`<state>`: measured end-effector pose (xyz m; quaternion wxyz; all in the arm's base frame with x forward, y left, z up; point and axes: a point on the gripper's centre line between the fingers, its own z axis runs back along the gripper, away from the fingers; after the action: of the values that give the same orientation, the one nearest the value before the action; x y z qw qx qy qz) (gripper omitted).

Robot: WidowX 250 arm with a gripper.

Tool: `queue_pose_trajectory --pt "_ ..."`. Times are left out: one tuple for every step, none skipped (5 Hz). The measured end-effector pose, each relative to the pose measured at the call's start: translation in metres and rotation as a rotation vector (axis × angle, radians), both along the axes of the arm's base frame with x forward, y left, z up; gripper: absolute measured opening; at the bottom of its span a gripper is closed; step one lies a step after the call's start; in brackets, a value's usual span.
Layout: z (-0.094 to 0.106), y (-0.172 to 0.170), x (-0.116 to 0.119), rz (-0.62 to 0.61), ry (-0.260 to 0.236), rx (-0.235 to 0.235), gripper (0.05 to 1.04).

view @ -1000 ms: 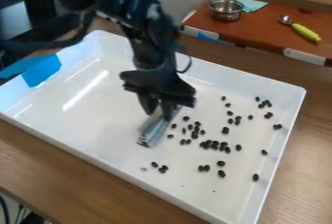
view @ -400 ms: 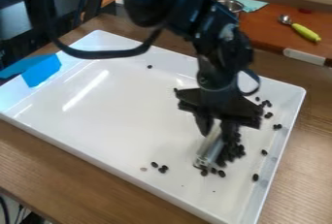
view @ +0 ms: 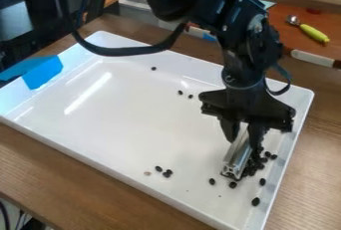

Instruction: Sweep into pile

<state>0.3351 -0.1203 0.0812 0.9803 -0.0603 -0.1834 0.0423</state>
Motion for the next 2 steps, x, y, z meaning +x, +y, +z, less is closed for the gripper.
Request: queue_pose_trajectory --pt "0.032 0.025 0.01 0.017 -0.092 -0.022 0.333" --pt "0.053 0.059 0.008 -0.026 -0.164 0.0 0.333"
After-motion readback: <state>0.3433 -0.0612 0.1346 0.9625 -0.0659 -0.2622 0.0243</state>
